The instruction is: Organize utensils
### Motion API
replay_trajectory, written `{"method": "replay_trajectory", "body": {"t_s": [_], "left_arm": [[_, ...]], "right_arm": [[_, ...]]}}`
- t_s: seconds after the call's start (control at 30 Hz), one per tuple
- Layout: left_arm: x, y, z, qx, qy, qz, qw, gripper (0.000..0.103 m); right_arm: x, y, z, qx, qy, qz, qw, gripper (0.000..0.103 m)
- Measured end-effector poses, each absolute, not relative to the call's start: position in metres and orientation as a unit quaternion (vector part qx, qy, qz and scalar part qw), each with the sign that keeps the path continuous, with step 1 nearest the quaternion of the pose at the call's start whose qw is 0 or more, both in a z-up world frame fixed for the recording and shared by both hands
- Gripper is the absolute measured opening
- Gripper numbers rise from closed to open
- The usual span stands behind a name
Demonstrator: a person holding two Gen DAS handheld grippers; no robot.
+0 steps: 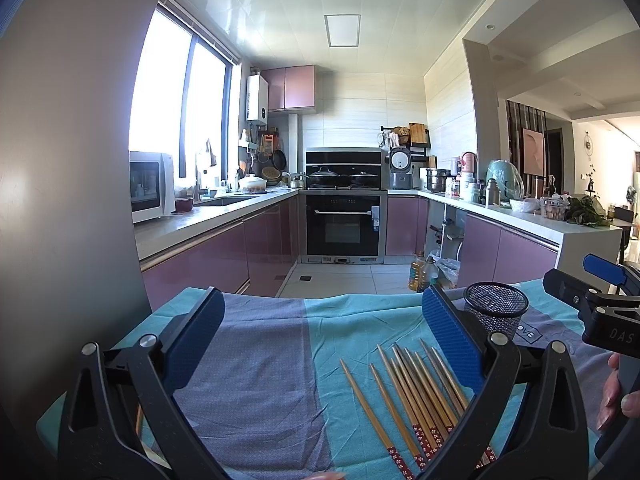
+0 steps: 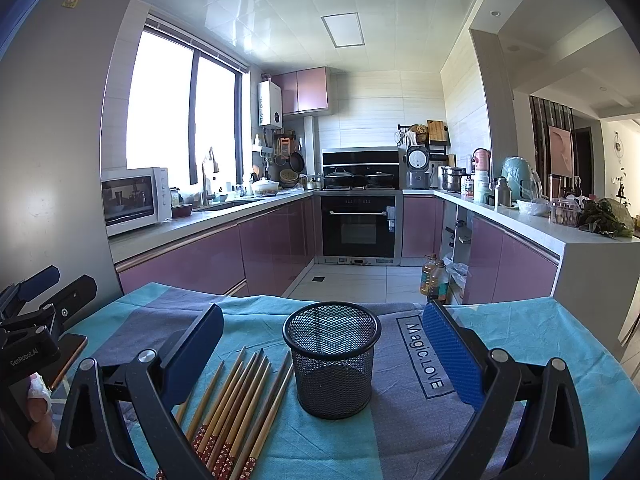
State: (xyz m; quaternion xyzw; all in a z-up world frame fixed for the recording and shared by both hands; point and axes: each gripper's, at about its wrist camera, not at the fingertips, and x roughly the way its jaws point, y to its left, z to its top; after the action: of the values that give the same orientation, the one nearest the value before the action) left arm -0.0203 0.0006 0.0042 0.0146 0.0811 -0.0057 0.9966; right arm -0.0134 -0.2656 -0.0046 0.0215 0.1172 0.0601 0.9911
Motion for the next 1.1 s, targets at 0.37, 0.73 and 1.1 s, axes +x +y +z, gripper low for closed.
{"method": "replay_trajectory", "body": {"t_s": [0.37,0.73,1.1], "left_arm": [[-0.020,0.000,0.003,0.014,0.083,-0.005,0.996,0.097],[-0.021,0.001,-0.004,0.013,0.089,-0.004,0.996,0.097],[-0.013,-0.003,-0.006,0.016,0.115,-0.013,0.993,0.097]], "right_arm": [[-0.013,-0.266,-0.005,0.022,0.118,0.061,0.991,0.097],[-0.013,-0.266,-0.005,0.023,0.123,0.066,0.990,0.097],[-0.004,-0.253,-0.022,-0.001,0.184,0.106,0.977,0.097]]}}
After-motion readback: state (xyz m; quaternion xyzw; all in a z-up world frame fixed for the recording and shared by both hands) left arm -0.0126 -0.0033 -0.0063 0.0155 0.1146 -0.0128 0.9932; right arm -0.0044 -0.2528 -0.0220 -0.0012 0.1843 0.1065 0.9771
